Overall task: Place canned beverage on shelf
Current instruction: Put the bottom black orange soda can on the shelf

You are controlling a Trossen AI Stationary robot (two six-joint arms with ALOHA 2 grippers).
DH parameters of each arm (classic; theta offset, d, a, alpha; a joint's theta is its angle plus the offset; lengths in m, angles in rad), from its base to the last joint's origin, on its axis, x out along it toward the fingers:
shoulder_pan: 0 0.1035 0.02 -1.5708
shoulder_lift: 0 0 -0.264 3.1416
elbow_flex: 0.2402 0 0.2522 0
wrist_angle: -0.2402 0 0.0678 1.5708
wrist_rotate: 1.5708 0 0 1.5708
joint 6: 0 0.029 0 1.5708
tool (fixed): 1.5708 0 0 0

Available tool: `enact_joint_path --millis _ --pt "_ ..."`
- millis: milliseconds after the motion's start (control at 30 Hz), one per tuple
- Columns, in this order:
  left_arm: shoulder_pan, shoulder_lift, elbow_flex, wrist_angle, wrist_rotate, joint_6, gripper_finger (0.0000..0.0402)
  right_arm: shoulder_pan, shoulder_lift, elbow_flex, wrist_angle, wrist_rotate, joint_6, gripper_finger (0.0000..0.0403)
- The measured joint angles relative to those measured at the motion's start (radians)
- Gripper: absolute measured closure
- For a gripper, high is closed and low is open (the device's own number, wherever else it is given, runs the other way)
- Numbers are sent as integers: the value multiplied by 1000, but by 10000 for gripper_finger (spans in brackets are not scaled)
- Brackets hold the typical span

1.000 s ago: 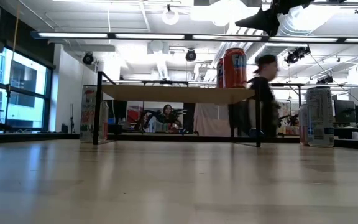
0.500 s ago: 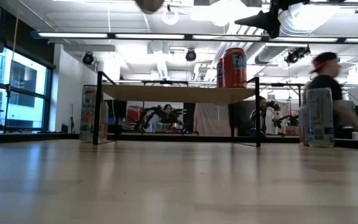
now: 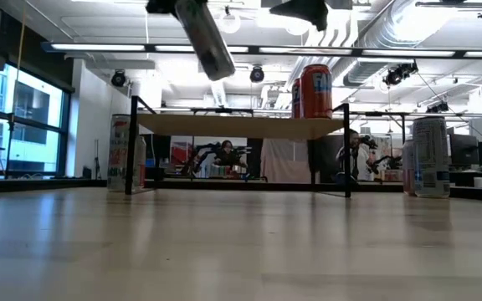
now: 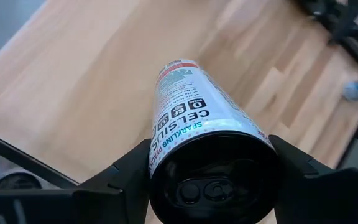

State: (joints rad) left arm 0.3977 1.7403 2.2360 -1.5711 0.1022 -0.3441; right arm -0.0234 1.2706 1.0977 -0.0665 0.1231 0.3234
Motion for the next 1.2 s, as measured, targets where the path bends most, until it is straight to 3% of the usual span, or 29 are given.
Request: enact_joint_path --millis 200,467,700,900,1067,1200 --pt "43 32 0 0 -10 39 204 -4 143 199 -226 198 -53 57" --pt "55 46 -33 2 -38 59 204 -6 263 257 -197 351 -149 57" --pt "76 47 -97 0 -35 59 204 -38 347 256 -154 358 -142 57" --pt "89 47 -104 0 -25 61 199 -62 401 256 -33 292 -150 62" --pt "88 47 -104 0 -23 70 196 -70 449 255 44 293 -189 115" --pt "88 47 -104 0 1 69 194 -71 469 254 76 362 -204 208"
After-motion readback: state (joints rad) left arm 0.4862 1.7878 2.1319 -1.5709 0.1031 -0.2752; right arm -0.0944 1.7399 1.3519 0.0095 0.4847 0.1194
